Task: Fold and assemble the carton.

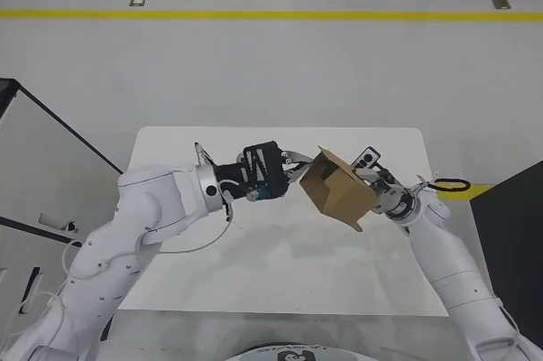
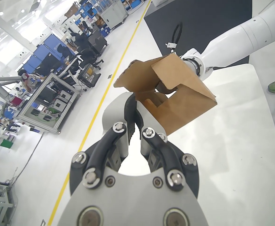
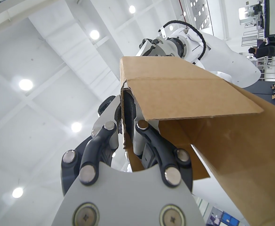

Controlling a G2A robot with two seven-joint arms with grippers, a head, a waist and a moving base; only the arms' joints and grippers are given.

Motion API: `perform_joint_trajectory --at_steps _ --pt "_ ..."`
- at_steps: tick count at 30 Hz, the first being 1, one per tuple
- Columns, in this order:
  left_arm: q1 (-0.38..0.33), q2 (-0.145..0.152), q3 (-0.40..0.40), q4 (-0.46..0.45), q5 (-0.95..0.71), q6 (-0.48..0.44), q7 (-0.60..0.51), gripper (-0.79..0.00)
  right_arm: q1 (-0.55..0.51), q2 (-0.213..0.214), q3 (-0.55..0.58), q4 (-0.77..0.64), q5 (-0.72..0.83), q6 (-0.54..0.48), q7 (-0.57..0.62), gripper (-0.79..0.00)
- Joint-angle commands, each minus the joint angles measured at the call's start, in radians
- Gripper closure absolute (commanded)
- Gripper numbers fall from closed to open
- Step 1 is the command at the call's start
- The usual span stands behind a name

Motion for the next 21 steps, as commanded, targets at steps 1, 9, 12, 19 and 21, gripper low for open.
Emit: perform_joint_trajectory --at_steps 1,9,12,19,21 --pt "-0.006 -0.002 0.011 0.005 -0.004 -0.004 0.005 0.000 0.001 0.000 -0.003 -0.001 0.000 0.002 0.010 0.000" --pt "-0.034 -0.008 0.046 0.018 -0.013 -0.030 0.015 0.000 0.006 -0.002 -0.008 0.002 0.003 0.002 0.023 0.000" --pt "-0.042 -0.011 0.060 0.021 -0.008 -0.031 0.010 0.000 0.008 -0.002 -0.009 0.003 0.003 -0.003 0.030 0.000" --pt "-0.057 -0.016 0.087 0.028 -0.009 -0.035 -0.002 0.000 0.012 -0.002 -0.008 0.005 -0.004 -0.013 0.046 0.000" --pt "-0.060 -0.017 0.090 0.030 -0.011 -0.035 -0.003 0.000 0.012 -0.002 -0.008 0.006 -0.005 -0.013 0.047 0.000"
